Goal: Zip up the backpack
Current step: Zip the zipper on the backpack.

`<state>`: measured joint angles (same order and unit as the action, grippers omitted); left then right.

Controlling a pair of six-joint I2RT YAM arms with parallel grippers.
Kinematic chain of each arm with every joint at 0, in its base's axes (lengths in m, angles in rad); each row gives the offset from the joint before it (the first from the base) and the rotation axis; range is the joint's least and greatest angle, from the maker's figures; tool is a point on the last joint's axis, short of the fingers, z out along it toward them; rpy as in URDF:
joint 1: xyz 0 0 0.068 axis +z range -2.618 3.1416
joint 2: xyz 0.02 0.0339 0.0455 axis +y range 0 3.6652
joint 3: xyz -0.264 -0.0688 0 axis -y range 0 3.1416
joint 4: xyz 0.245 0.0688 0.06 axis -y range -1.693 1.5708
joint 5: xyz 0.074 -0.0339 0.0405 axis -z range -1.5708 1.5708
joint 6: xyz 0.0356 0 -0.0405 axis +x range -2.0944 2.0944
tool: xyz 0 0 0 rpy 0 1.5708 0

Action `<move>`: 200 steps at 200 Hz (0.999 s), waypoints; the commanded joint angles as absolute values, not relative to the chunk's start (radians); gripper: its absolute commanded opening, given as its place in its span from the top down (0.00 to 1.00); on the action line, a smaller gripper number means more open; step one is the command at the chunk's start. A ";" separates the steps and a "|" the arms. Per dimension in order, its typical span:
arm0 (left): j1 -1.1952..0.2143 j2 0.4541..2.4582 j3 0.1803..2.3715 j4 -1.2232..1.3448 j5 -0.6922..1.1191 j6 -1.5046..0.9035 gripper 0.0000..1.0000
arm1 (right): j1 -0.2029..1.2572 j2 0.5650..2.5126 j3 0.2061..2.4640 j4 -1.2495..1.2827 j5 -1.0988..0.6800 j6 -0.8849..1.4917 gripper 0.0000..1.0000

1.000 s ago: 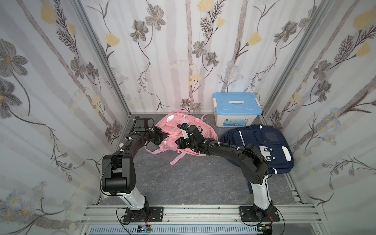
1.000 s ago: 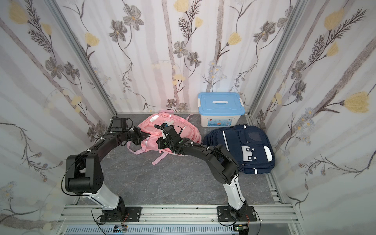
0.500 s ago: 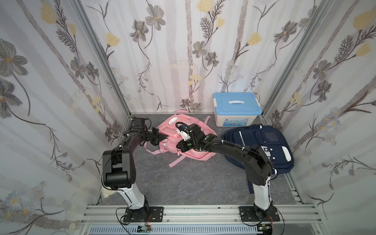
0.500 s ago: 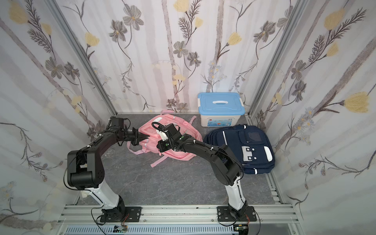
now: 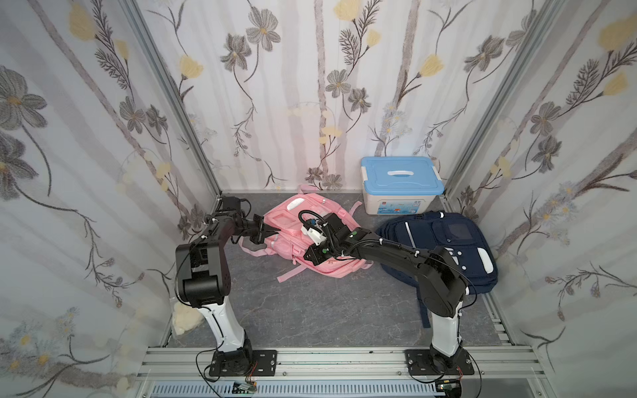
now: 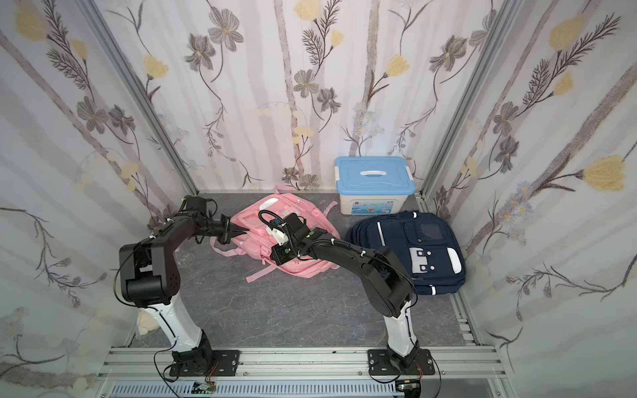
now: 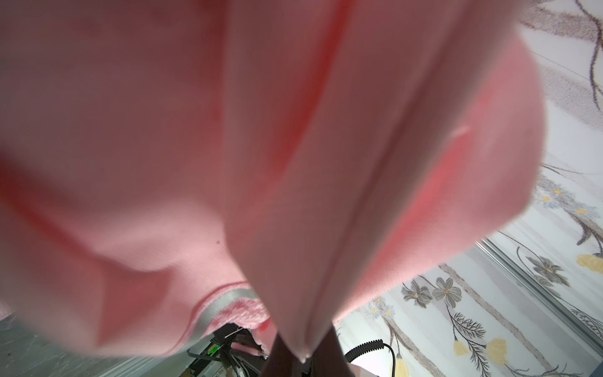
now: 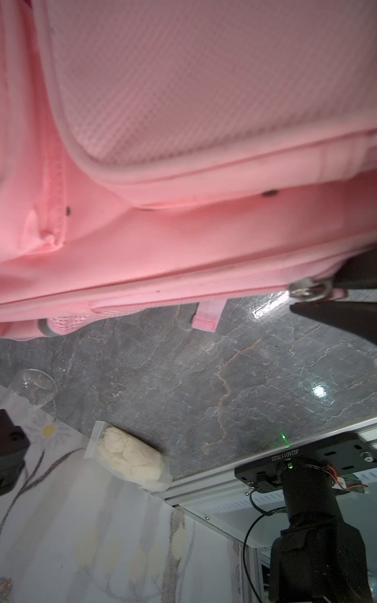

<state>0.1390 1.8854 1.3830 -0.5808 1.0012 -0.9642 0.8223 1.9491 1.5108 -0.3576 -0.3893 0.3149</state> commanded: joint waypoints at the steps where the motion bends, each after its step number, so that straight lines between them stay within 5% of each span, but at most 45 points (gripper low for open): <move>1: 0.159 1.912 1.445 -0.511 0.897 -0.904 1.00 | 0.826 1.914 1.479 -0.578 -0.488 0.280 0.99; 106: 0.169 2.043 1.737 -0.731 0.773 -0.756 1.00 | 0.844 1.917 1.519 -0.711 -0.504 0.211 1.00; 160: 0.122 1.925 1.661 -0.734 0.735 -0.737 0.44 | 0.847 1.993 1.654 -0.729 -0.478 0.238 1.00; 200: 0.080 1.785 1.544 -0.746 0.795 -0.760 0.45 | 0.848 2.055 1.772 -0.726 -0.449 0.296 1.00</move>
<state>0.0929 1.8526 1.6295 -0.7513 0.7612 -0.7551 0.8478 2.0308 1.7008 -0.7216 -0.4412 0.2550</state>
